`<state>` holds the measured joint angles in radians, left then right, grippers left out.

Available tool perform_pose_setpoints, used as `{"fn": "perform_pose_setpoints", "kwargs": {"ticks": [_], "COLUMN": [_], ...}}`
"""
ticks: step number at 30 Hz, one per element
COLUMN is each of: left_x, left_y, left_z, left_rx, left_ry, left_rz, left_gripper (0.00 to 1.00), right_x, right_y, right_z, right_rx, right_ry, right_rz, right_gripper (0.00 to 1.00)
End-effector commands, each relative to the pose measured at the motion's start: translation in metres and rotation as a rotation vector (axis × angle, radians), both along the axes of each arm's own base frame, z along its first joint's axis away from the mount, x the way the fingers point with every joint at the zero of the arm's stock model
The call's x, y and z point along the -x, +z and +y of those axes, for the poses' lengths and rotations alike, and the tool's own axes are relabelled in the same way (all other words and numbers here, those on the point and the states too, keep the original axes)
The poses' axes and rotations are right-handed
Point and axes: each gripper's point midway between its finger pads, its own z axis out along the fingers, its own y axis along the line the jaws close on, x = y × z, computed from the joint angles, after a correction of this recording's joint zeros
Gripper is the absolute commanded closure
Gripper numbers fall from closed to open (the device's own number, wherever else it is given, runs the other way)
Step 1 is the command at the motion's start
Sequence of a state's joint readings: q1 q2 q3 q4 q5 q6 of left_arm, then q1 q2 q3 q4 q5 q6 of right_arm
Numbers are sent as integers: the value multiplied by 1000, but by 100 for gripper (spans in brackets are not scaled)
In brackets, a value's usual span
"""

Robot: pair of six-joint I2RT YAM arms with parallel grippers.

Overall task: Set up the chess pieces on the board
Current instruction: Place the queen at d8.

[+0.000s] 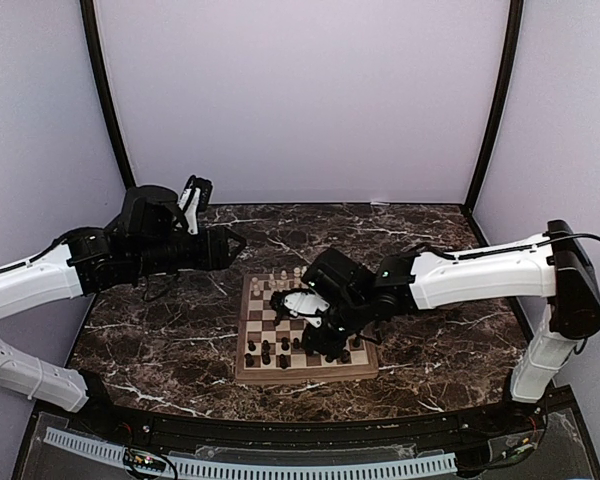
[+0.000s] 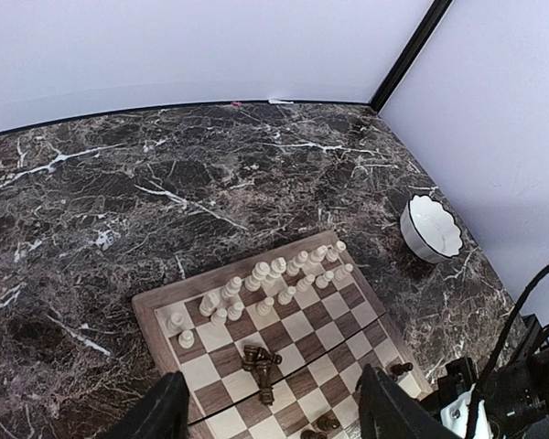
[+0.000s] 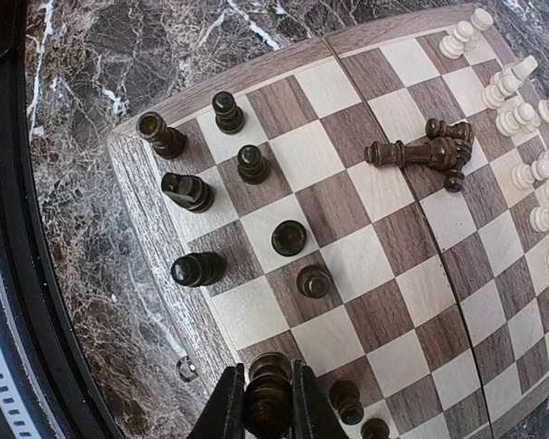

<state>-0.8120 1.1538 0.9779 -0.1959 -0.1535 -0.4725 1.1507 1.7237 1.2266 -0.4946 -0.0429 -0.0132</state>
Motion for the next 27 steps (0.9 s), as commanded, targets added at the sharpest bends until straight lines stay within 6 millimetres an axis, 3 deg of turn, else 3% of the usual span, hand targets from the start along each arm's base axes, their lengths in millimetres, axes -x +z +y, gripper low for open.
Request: {"fn": "perform_pose_setpoints", "kwargs": {"ticks": [1, 9, 27], "left_x": [-5, -13, -15], "left_y": [17, 4, -4], "left_z": [12, 28, 20], "left_rx": [25, 33, 46], "left_ry": [63, 124, 103], "left_rz": [-7, 81, 123], "left_gripper": [34, 35, 36], "right_x": [-2, -1, -1], "right_y": [7, 1, -13], "right_z": [5, -1, -2], "right_rx": [-58, -68, -58], "right_ry": [-28, -63, -71], "right_rz": [-21, -11, -2], "right_gripper": [98, 97, 93]}}
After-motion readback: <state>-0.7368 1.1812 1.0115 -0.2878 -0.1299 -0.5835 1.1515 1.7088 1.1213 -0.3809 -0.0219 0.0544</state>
